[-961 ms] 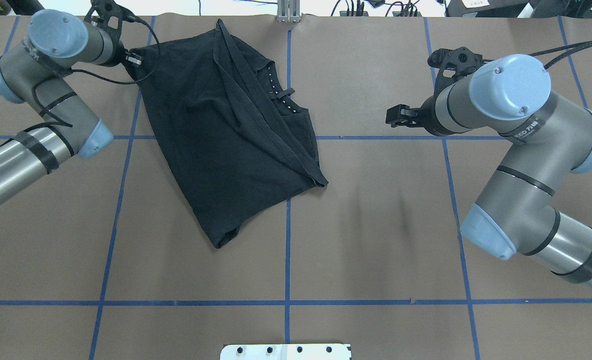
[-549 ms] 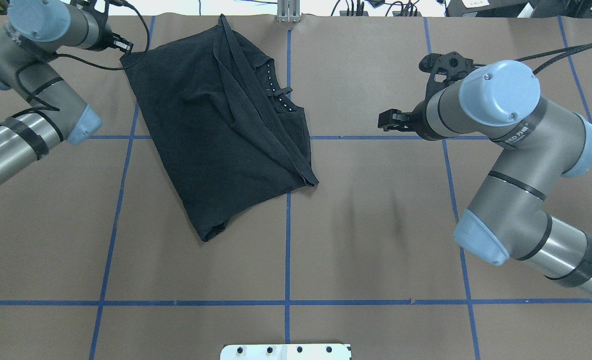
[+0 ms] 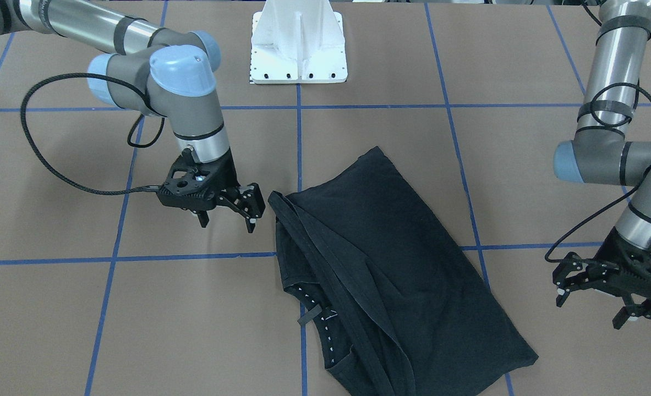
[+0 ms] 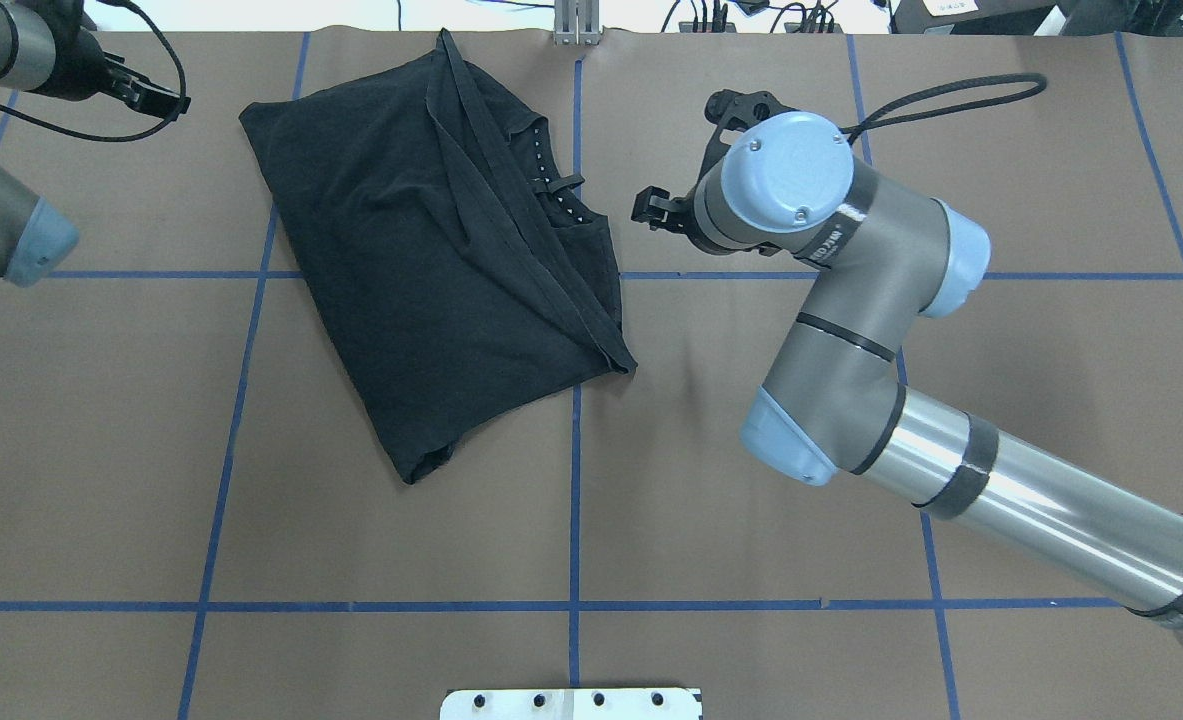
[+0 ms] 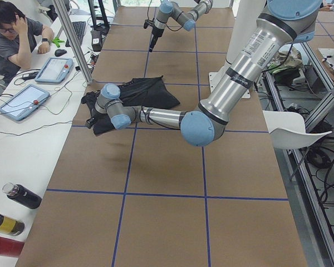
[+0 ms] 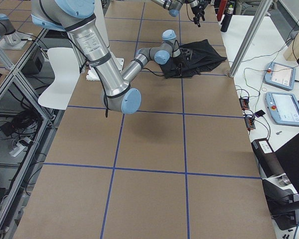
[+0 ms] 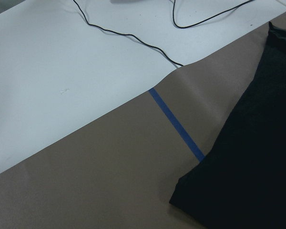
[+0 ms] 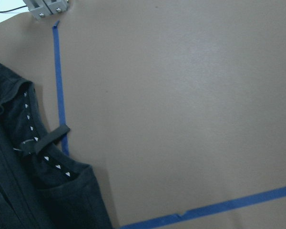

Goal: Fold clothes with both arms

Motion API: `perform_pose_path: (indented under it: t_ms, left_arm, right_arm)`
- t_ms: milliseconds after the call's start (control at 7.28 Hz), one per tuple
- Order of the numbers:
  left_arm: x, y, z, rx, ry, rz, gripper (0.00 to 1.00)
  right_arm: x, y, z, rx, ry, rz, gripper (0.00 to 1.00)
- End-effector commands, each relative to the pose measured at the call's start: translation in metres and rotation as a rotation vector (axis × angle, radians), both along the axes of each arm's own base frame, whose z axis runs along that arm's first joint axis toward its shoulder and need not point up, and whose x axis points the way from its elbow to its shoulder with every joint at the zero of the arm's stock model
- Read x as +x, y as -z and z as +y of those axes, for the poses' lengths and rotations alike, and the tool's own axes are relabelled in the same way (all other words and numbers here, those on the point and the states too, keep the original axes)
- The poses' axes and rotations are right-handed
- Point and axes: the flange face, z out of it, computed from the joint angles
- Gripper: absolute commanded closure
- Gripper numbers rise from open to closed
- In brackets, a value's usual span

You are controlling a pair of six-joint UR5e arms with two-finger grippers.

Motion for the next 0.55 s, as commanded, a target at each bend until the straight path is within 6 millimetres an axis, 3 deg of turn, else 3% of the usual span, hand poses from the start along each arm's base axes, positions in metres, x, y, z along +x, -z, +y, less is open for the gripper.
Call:
perform_pose_path:
  t_ms: [0, 137, 275, 412]
  left_arm:
    - [-0.004, 0.004, 0.010, -0.025, 0.024, 0.041, 0.00]
    - [-0.004, 0.005, 0.011, -0.037, 0.033, 0.055, 0.00]
    - [-0.005, 0.006, 0.011, -0.047, 0.043, 0.064, 0.00]
    - [-0.004, 0.003, 0.013, -0.051, 0.043, 0.065, 0.00]
  right_arm:
    - [-0.059, -0.003, -0.028, 0.008, -0.053, -0.047, 0.05]
    - [-0.087, 0.008, -0.027, 0.020, -0.072, -0.029, 0.14]
    - [-0.101, 0.001, -0.019, 0.036, -0.067, -0.031, 0.26]
    - [-0.110, -0.004, -0.020, 0.036, -0.064, -0.027, 0.32]
